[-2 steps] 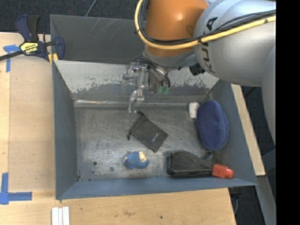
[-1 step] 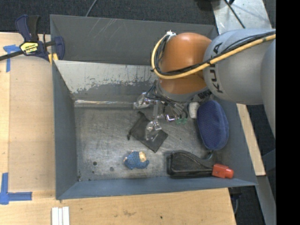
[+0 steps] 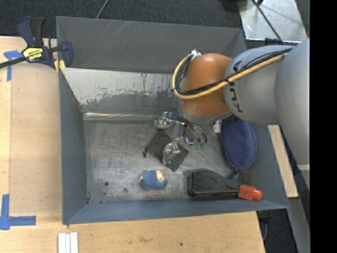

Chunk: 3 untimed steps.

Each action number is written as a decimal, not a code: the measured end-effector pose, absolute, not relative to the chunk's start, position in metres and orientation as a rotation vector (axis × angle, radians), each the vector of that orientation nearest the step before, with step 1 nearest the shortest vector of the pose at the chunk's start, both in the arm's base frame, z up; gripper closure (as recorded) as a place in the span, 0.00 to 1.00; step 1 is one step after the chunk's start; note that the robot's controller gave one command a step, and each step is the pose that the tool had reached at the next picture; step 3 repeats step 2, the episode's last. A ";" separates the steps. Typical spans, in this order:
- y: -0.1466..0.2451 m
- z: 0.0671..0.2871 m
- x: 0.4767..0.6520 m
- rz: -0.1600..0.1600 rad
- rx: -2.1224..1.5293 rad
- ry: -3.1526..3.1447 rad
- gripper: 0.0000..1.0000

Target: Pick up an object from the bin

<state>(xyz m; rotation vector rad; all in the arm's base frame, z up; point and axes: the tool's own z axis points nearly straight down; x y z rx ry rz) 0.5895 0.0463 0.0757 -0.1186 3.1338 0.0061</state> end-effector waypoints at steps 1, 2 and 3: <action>0.046 0.080 0.594 0.005 -0.119 3.114 1.00; 0.036 0.241 0.610 -0.002 -0.474 3.092 1.00; 0.036 0.241 0.610 -0.002 -0.474 3.092 1.00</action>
Offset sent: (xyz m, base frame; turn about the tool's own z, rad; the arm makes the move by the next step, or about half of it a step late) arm 0.0000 0.0000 0.0000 0.0000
